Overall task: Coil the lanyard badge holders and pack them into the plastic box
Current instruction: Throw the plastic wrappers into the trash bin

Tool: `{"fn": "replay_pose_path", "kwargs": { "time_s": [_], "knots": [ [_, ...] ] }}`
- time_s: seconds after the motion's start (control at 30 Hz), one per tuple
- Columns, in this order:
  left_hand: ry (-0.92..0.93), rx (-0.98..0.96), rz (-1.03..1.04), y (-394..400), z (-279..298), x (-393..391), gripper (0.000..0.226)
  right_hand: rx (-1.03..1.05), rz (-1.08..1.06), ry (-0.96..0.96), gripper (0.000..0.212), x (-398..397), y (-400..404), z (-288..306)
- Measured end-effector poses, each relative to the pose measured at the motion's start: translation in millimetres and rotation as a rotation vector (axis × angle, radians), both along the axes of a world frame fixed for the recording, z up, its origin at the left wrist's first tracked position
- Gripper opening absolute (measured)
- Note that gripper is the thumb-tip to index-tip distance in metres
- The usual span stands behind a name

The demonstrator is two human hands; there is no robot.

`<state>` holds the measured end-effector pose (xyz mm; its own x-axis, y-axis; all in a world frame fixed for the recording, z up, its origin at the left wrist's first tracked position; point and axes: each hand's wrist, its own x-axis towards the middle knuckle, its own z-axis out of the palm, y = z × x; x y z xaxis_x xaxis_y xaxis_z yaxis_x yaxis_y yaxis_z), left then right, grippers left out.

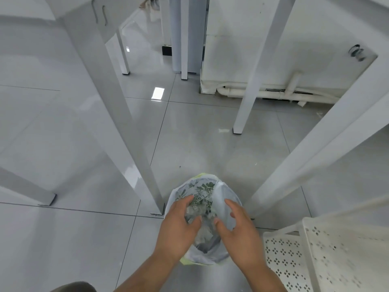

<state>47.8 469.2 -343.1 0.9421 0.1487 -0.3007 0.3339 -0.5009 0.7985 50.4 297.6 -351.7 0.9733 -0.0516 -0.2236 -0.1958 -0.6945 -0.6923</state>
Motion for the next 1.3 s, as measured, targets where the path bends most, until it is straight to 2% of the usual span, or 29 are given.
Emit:
{"fn": "replay_pose_path", "kwargs": {
  "time_s": [0.23, 0.3, 0.43, 0.6, 0.77, 0.97, 1.17, 1.3],
  "knots": [
    [-0.136, -0.008, -0.005, -0.9, 21.5, 13.3, 0.055, 0.084, -0.019, -0.149, 0.055, 11.5, -0.4, 31.1],
    [-0.153, -0.001, -0.021, -1.3, 37.4, 15.8, 0.063, 0.098, -0.027, -0.165, 0.059, 12.9, -0.4, 50.5],
    [-0.130, -0.021, -0.060, -4.7, 99.3, 13.0, 0.077, 0.115, -0.043, -0.149, 0.068, 5.6, -3.0, 116.6],
    [-0.119, -0.061, -0.073, -13.1, 202.9, 5.5, 0.069, 0.165, -0.084, -0.129, 0.072, -4.9, -8.3, 217.4],
    [-0.123, -0.062, -0.094, -21.2, 310.3, -4.0, 0.070, 0.219, -0.097, -0.105, 0.063, -14.7, -11.6, 328.8],
    [-0.122, -0.052, -0.085, -37.1, 426.1, -9.9, 0.075, 0.238, -0.077, -0.093, 0.063, -18.7, -26.5, 445.1],
    [-0.140, -0.060, -0.056, -55.7, 492.9, -21.6, 0.083, 0.242, -0.032, -0.115, 0.059, -29.1, -44.7, 512.6],
    [-0.138, -0.071, -0.045, -60.3, 513.5, -31.3, 0.080, 0.211, -0.007, -0.116, 0.065, -37.4, -50.3, 528.8]
  ]
}}
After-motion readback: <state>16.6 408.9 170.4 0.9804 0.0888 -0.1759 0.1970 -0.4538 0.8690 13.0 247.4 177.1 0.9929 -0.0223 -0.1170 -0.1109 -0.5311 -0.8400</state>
